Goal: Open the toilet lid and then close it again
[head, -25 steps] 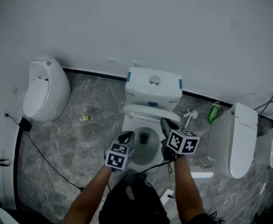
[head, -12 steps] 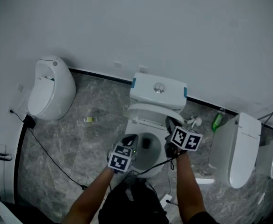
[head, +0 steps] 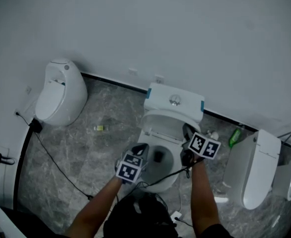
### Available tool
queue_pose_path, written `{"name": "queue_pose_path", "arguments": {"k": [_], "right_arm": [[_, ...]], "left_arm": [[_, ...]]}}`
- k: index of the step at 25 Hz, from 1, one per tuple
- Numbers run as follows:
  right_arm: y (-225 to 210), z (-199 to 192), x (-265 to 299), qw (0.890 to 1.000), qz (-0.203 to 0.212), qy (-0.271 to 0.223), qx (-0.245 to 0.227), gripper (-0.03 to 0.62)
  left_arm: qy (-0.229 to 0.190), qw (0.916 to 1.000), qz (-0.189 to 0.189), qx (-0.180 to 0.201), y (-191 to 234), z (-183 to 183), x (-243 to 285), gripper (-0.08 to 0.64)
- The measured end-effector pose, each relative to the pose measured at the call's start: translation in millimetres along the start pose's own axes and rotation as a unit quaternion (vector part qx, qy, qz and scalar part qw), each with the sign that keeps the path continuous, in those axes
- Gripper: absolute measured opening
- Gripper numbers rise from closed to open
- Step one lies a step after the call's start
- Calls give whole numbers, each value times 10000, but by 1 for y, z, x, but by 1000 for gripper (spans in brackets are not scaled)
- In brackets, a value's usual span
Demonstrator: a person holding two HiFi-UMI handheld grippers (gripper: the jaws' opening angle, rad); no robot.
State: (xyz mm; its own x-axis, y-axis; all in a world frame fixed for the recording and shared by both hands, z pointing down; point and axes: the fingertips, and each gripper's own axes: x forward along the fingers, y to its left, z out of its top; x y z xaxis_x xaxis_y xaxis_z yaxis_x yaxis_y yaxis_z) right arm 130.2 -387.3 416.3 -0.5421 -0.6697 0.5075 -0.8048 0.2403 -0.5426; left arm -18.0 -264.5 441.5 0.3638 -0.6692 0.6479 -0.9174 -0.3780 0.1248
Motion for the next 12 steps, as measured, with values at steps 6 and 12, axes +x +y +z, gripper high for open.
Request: {"name": "queue_pose_path", "arguments": {"k": [6,12], "right_arm": [[4,-11,1,10000,32,49,20,11],[8,-22,-6,9999,-74,69,0,11]], "left_arm": [[-10,10000,57,-9,4,-1,-4,9],[-55,9999,-88,45,1,-2,-9,9]]}}
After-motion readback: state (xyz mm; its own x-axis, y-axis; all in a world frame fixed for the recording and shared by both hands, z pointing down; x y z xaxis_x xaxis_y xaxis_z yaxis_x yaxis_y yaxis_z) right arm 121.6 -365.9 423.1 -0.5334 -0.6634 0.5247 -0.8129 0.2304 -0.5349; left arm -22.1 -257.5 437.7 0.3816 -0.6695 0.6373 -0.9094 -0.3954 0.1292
